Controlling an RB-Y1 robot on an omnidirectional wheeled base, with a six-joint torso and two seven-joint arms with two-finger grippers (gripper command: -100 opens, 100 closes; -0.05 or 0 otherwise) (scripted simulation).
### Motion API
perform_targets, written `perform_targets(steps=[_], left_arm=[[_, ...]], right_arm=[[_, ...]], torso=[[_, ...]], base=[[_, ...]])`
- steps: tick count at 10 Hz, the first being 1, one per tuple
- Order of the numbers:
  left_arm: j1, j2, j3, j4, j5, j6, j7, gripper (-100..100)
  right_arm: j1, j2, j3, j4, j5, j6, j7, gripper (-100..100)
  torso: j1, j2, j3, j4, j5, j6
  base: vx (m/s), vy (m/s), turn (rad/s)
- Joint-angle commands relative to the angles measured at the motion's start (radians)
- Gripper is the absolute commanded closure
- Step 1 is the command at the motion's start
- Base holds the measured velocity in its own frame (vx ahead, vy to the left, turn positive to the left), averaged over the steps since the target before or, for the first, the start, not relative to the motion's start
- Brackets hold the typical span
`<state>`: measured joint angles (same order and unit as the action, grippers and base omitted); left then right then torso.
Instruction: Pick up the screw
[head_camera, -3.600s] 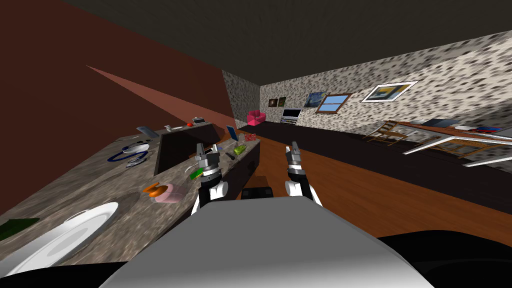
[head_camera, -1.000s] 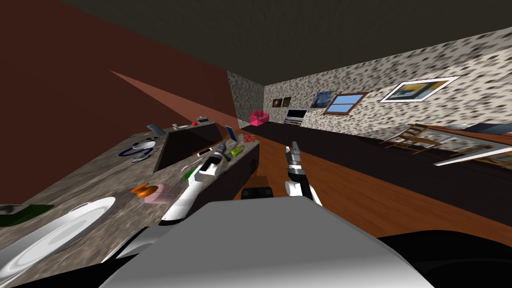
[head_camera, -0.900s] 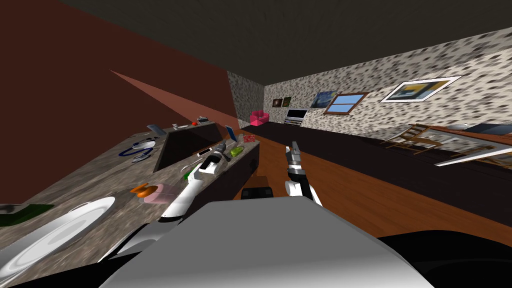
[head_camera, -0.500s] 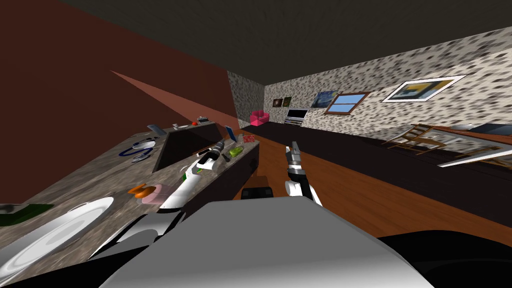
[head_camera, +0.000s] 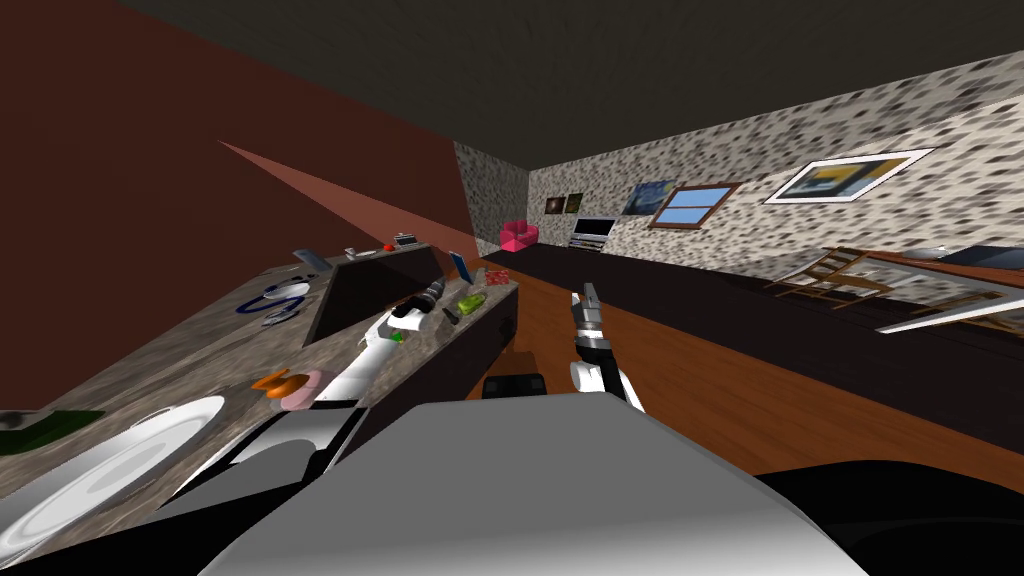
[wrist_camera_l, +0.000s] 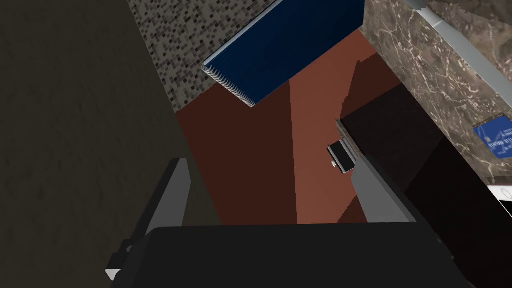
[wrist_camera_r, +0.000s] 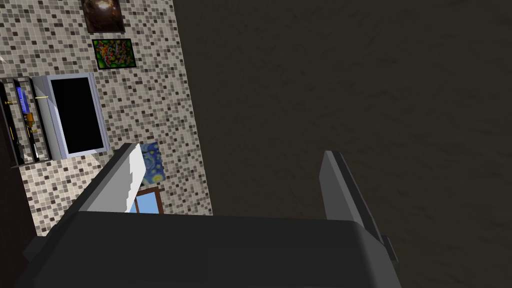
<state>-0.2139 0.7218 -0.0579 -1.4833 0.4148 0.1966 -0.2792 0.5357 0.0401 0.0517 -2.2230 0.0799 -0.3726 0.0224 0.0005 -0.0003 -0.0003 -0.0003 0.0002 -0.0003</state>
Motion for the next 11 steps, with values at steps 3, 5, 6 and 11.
perform_targets(steps=[3,5,6,11], left_arm=[[-0.05,0.019,-0.004,0.07,0.026,0.082,-0.028,-100],[-0.091,0.036,-0.006,0.12,0.052,0.148,-0.049,-100],[-0.13,0.05,-0.008,0.152,0.078,0.182,-0.07,-100],[-0.208,0.068,-0.012,0.266,0.13,0.309,-0.107,-100]], right_arm=[[0.0,0.0,0.0,0.0,0.0,0.0,0.0,0],[0.0,0.0,0.0,0.0,0.0,0.0,0.0,0],[0.0,0.0,0.0,0.0,0.0,0.0,0.0,0],[0.0,0.0,0.0,0.0,0.0,0.0,0.0,0]], torso=[[0.0,0.0,0.0,0.0,0.0,0.0],[0.001,0.0,0.0,0.0,0.0,0.0],[0.001,0.0,0.0,0.0,0.0,0.0],[0.002,0.001,0.0,0.0,0.0,0.0]], base=[[-0.002,0.009,-0.009],[-0.005,0.014,-0.024],[-0.006,0.027,-0.031],[-0.006,0.028,-0.033]])
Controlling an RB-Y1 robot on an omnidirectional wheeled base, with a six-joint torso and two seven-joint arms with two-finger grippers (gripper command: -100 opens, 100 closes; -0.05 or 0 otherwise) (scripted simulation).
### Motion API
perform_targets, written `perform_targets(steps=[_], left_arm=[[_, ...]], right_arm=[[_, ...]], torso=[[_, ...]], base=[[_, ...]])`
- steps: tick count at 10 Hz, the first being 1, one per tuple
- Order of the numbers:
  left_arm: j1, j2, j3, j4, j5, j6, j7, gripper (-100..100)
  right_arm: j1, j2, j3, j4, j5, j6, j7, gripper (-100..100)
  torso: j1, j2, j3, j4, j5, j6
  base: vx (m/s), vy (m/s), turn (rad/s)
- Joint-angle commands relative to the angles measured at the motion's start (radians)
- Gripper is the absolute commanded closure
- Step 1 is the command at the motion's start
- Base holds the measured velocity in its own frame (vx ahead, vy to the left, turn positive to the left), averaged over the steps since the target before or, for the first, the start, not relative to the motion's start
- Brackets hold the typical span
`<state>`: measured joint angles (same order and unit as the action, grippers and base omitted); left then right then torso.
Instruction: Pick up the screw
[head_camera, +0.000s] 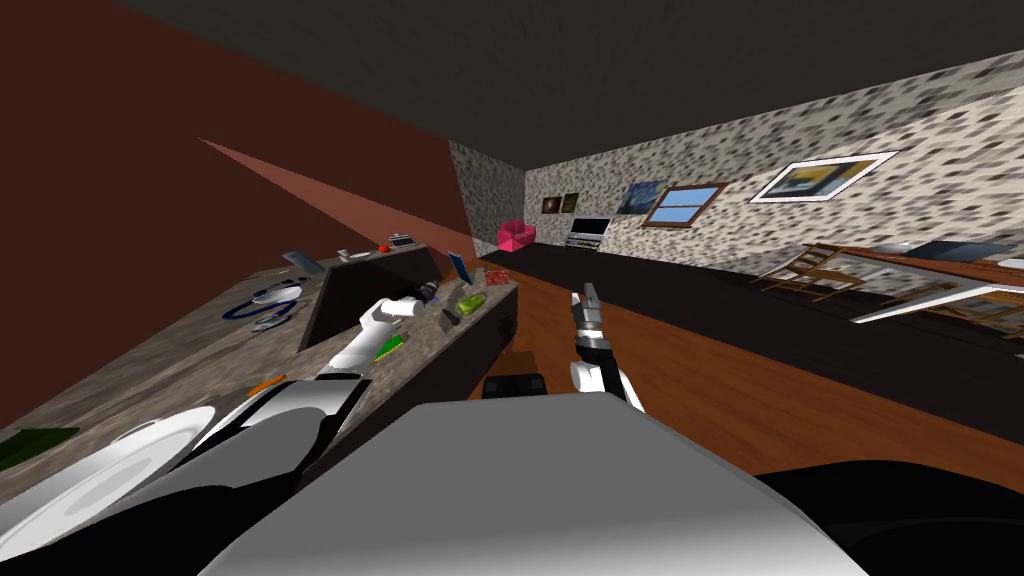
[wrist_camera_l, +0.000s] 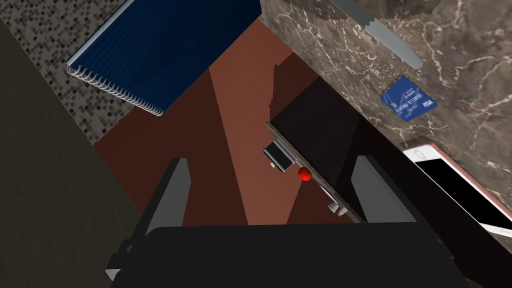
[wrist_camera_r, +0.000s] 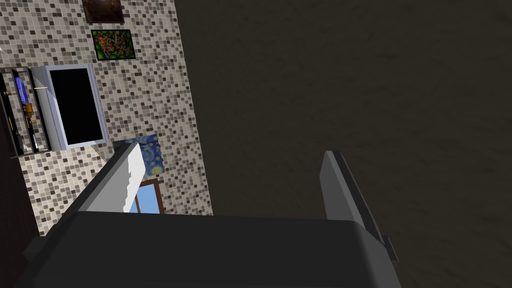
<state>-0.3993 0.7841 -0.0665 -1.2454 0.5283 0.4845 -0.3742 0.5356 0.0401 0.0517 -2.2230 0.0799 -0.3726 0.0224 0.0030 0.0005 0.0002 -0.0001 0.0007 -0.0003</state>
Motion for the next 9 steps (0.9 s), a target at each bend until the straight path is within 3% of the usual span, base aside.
perform_targets(steps=[1,2,3,4,7,9], left_arm=[[-0.022,0.005,-0.003,0.033,0.016,0.05,-0.012,-100],[-0.022,0.005,-0.003,0.033,0.016,0.062,-0.012,-100],[-0.059,0.008,-0.005,0.078,0.042,0.101,-0.029,-100],[-0.059,0.008,-0.005,0.083,0.042,0.126,-0.029,-100],[-0.128,0.003,-0.008,0.156,0.093,0.222,-0.061,-100],[-0.128,0.003,-0.008,0.181,0.093,0.268,-0.061,-100]], right_arm=[[0.0,0.0,0.0,0.0,0.0,0.0,0.0,0],[0.0,0.0,0.0,0.0,0.0,0.0,0.0,0],[0.0,0.0,0.0,0.0,0.0,0.0,0.0,0],[0.0,0.0,0.0,0.0,0.0,0.0,0.0,0],[0.0,0.0,0.0,0.0,0.0,0.0,0.0,0],[0.0,0.0,0.0,0.0,0.0,0.0,0.0,0]], torso=[[0.0,0.0,0.0,0.0,0.0,0.0],[0.0,0.0,0.0,0.0,0.0,0.0],[-0.001,0.0,0.0,0.0,0.0,0.0],[-0.001,0.0,0.0,0.0,0.0,0.0],[0.0,0.0,0.0,0.0,0.0,0.0],[0.001,0.001,0.0,0.0,0.0,0.0]], base=[[-0.008,0.043,-0.03],[-0.006,0.016,0.004],[-0.013,0.027,-0.058],[-0.008,0.035,-0.045],[-0.016,0.051,-0.069],[-0.014,0.043,-0.018]])
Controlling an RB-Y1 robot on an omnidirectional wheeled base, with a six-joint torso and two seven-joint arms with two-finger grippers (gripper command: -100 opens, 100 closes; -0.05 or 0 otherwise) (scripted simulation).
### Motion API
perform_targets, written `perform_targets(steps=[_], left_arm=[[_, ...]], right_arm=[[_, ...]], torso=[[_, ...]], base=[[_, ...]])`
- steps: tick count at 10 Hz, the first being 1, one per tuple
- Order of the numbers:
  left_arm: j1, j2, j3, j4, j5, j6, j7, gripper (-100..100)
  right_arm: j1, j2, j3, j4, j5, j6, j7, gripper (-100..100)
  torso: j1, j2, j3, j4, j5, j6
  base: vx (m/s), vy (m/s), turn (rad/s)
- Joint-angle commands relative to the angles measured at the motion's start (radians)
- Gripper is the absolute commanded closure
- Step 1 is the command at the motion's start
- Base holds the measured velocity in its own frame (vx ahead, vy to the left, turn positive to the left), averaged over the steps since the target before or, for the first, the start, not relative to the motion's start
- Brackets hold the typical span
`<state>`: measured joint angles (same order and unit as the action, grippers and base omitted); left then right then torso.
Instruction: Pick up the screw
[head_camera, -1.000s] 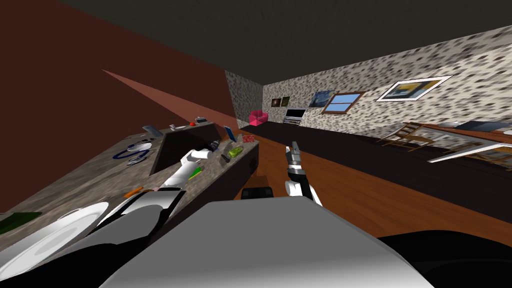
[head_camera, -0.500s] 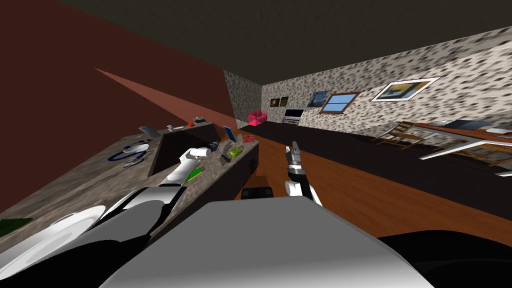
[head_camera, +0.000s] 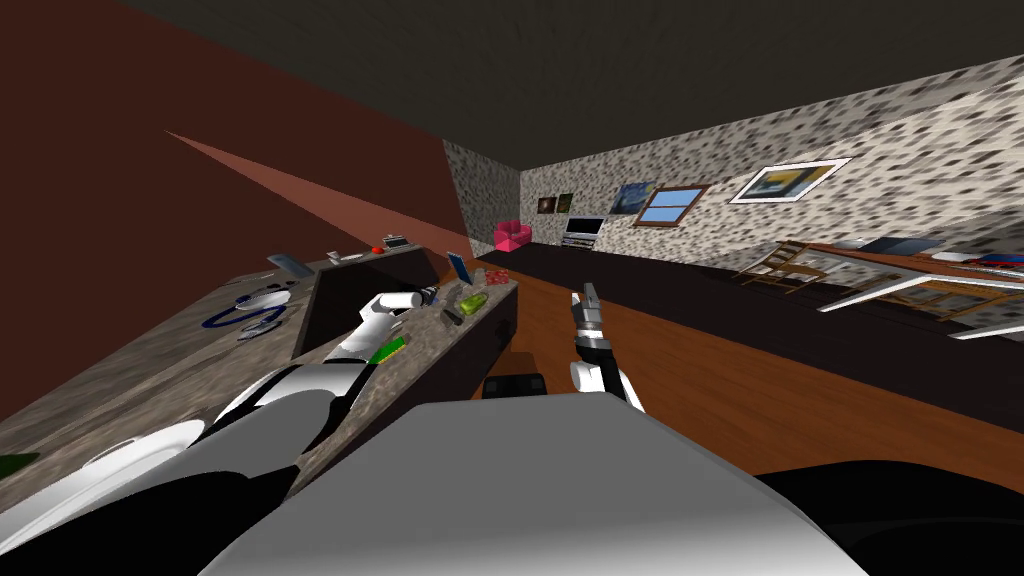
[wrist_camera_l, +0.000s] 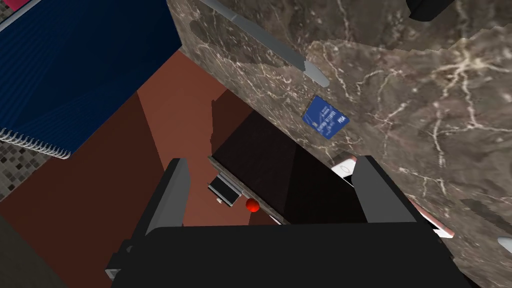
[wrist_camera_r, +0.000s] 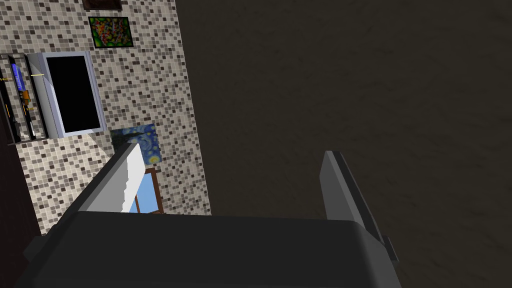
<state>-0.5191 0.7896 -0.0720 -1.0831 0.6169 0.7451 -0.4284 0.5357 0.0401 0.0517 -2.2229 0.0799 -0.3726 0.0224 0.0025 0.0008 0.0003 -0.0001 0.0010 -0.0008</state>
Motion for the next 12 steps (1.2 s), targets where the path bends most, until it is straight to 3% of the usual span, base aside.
perform_targets(steps=[1,2,3,5,6,8,9,12], left_arm=[[-0.041,-0.009,-0.004,0.05,0.029,0.05,-0.021,-100],[-0.041,-0.009,-0.004,0.066,0.029,0.074,-0.021,-100],[-0.072,-0.018,-0.006,0.111,0.053,0.103,-0.035,-100],[-0.072,-0.018,-0.006,0.112,0.053,0.141,-0.035,-100],[-0.103,-0.029,-0.007,0.156,0.076,0.174,-0.048,-100],[-0.103,-0.029,-0.007,0.156,0.076,0.205,-0.048,-100],[-0.133,-0.041,-0.009,0.199,0.099,0.246,-0.06,-100],[-0.161,-0.054,-0.01,0.239,0.121,0.326,-0.072,-100]], right_arm=[[0.0,0.0,0.0,0.0,0.0,0.0,0.0,0],[0.0,0.0,0.0,0.0,0.0,0.0,0.0,0],[0.0,0.0,0.0,0.0,0.0,0.0,0.0,0],[0.0,0.0,0.0,0.0,0.0,0.0,0.0,0],[0.0,0.0,0.0,0.0,0.0,0.0,0.0,0],[0.0,0.0,0.0,0.0,0.0,0.0,0.0,0],[0.0,0.0,0.0,0.0,0.0,0.0,0.0,0],[0.0,0.0,0.0,0.0,0.0,0.0,0.0,0]], torso=[[0.0,0.0,0.0,0.0,0.0,0.0],[0.0,0.0,0.0,0.0,0.0,0.001],[0.0,0.0,0.0,0.0,0.0,0.0],[0.001,0.001,0.0,0.0,0.0,0.0],[0.0,0.0,0.0,0.0,0.0,0.0],[0.0,0.0,0.0,0.0,0.0,0.0],[-0.001,0.0,0.0,0.0,0.0,0.0],[0.002,0.0,0.0,0.0,0.0,0.001]], base=[[-0.008,0.042,-0.053],[-0.012,0.044,-0.079],[-0.024,0.055,-0.11],[-0.016,0.043,-0.014],[-0.011,0.049,-0.093],[-0.008,0.034,-0.024],[-0.016,0.047,-0.078],[-0.014,0.059,-0.071]])
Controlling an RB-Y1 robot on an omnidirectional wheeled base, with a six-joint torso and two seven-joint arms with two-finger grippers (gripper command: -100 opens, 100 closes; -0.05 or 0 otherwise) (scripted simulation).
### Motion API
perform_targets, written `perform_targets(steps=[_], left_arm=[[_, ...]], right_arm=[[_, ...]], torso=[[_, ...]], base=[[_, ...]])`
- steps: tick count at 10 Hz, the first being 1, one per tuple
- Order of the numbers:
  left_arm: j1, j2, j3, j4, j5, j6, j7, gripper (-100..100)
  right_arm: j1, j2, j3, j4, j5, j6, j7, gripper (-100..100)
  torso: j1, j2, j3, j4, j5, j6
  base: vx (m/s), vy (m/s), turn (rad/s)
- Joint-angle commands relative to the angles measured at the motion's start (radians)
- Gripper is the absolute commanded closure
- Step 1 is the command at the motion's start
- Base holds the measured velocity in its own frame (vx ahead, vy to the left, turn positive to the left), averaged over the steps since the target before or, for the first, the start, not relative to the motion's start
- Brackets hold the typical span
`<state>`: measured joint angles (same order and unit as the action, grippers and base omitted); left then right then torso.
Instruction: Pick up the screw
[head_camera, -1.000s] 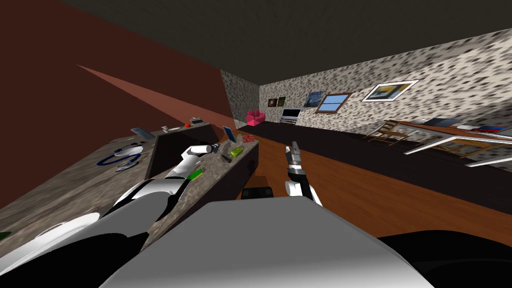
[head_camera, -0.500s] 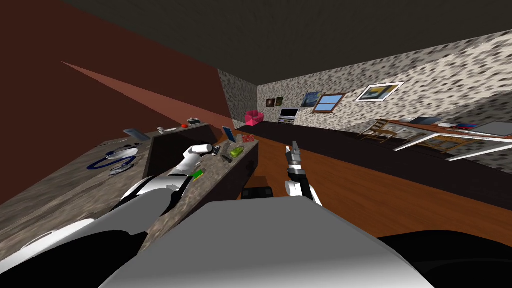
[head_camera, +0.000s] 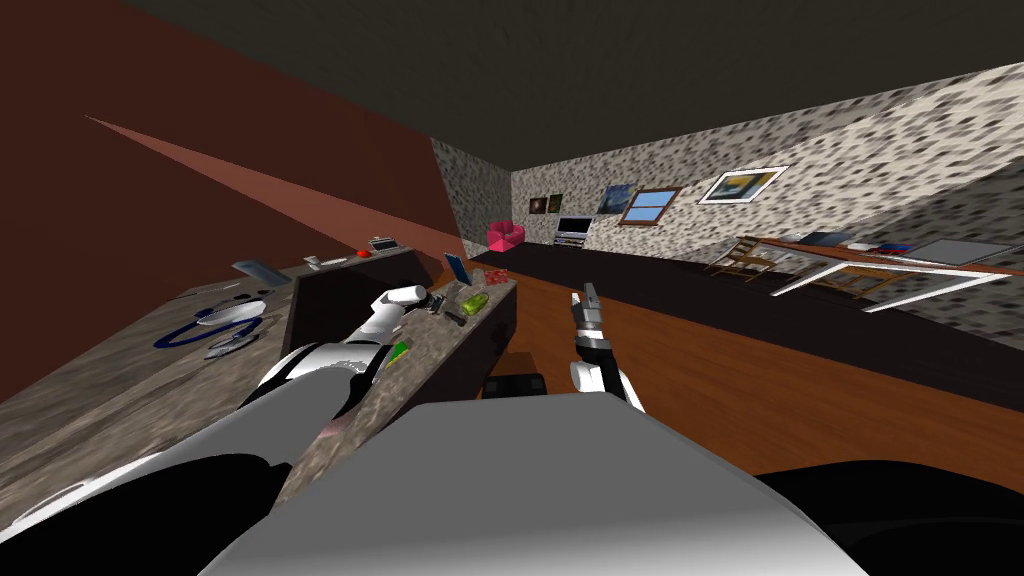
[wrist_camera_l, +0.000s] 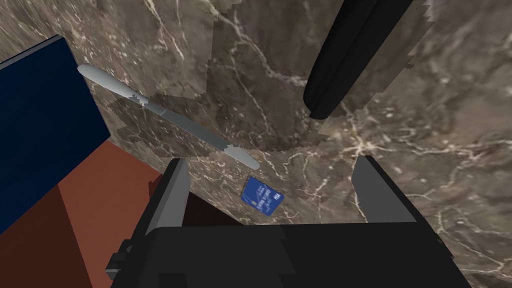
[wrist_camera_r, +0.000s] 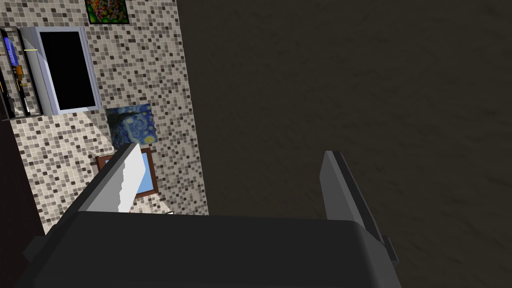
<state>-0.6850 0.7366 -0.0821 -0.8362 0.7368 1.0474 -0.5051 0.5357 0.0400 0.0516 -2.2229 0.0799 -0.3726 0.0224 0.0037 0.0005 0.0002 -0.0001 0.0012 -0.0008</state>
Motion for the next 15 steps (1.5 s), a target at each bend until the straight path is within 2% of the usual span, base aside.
perform_targets(steps=[1,2,3,5,6,7,9,10,11,12,14,15], left_arm=[[-0.023,-0.015,-0.001,0.03,0.022,0.05,-0.007,-100],[-0.023,-0.015,-0.001,0.03,0.022,0.08,-0.007,-100],[-0.048,-0.028,-0.003,0.066,0.042,0.106,-0.017,-100],[-0.048,-0.028,-0.003,0.066,0.042,0.135,-0.017,-100],[-0.071,-0.04,-0.004,0.099,0.06,0.175,-0.027,-100],[-0.071,-0.04,-0.004,0.099,0.06,0.185,-0.027,-100],[-0.109,-0.059,-0.007,0.156,0.092,0.253,-0.044,-100],[-0.109,-0.059,-0.007,0.156,0.092,0.27,-0.044,-100],[-0.124,-0.066,-0.008,0.18,0.106,0.301,-0.051,-100],[-0.124,-0.066,-0.008,0.18,0.106,0.304,-0.051,-100],[-0.142,-0.077,-0.011,0.216,0.125,0.354,-0.06,-100],[-0.142,-0.077,-0.011,0.216,0.125,0.354,-0.06,-100]], right_arm=[[0.0,0.0,0.0,0.0,0.0,0.0,0.0,0],[0.0,0.0,0.0,0.0,0.0,0.0,0.0,0],[0.0,0.0,0.0,0.0,0.0,0.0,0.0,0],[0.0,0.0,0.0,0.0,0.0,0.0,0.0,0],[0.0,0.0,0.0,0.0,0.0,0.0,0.0,0],[0.0,0.0,0.0,0.0,0.0,0.0,0.0,0],[0.0,0.0,0.0,0.0,0.0,0.0,0.0,0],[0.0,0.0,0.0,0.0,0.0,0.0,0.0,0],[0.0,0.0,0.0,0.0,0.0,0.0,0.0,0],[0.0,0.0,0.0,0.0,0.0,0.0,0.0,0],[0.0,0.0,0.0,0.0,0.0,0.0,0.0,0],[0.0,0.0,0.0,0.0,0.0,0.0,0.0,0]], torso=[[0.0,0.0,0.0,0.0,0.0,0.0],[0.0,0.0,0.0,0.0,0.0,0.0],[-0.001,0.0,0.0,0.0,0.0,0.0],[-0.001,0.001,0.0,0.0,0.0,0.0],[-0.002,0.0,0.0,0.0,0.0,0.0],[-0.002,0.0,0.0,0.0,0.0,0.0],[-0.001,0.0,0.0,0.0,0.0,0.0],[0.0,-0.001,0.0,0.0,0.0,0.0],[-0.001,-0.001,0.0,0.0,0.0,0.0],[-0.001,-0.001,0.0,0.0,0.0,0.0],[-0.003,0.0,0.0,0.0,-0.001,0.0],[-0.003,0.0,0.0,0.0,-0.001,0.0]], base=[[-0.009,0.051,-0.064],[-0.011,0.044,-0.06],[-0.025,0.055,-0.083],[-0.014,0.034,-0.021],[-0.008,0.032,-0.064],[-0.007,0.039,-0.053],[-0.008,0.056,-0.093],[-0.006,0.048,-0.039],[-0.004,0.036,-0.035],[0.0,0.025,-0.028],[-0.013,0.014,-0.043],[-0.01,0.011,-0.034]])
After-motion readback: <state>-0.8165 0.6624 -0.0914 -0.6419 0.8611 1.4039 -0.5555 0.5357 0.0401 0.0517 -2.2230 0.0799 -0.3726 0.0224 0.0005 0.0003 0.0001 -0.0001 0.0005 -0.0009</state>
